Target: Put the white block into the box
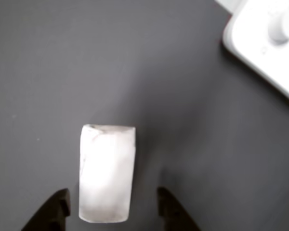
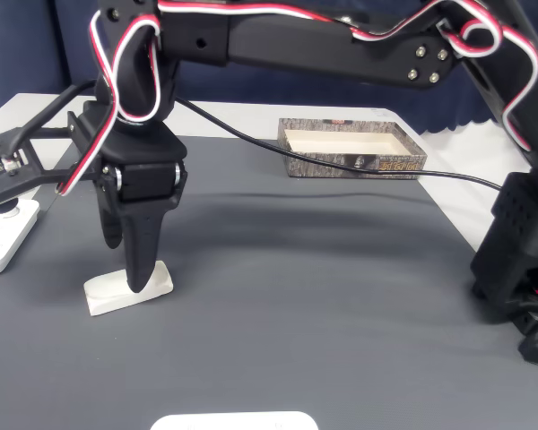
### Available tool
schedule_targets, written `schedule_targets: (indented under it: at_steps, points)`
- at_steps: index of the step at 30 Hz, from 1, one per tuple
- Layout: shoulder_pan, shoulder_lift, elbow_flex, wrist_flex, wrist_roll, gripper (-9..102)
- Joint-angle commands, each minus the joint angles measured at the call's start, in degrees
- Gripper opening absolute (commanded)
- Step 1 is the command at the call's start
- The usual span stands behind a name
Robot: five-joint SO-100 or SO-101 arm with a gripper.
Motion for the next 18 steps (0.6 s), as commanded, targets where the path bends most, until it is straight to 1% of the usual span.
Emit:
schedule_targets:
  at_steps: [1,18]
  points:
    - [-1.1,1.1,-3.9,-0.4,0.4,25]
    - [-2.5,0.3,-3.6,0.4,-0.2,26]
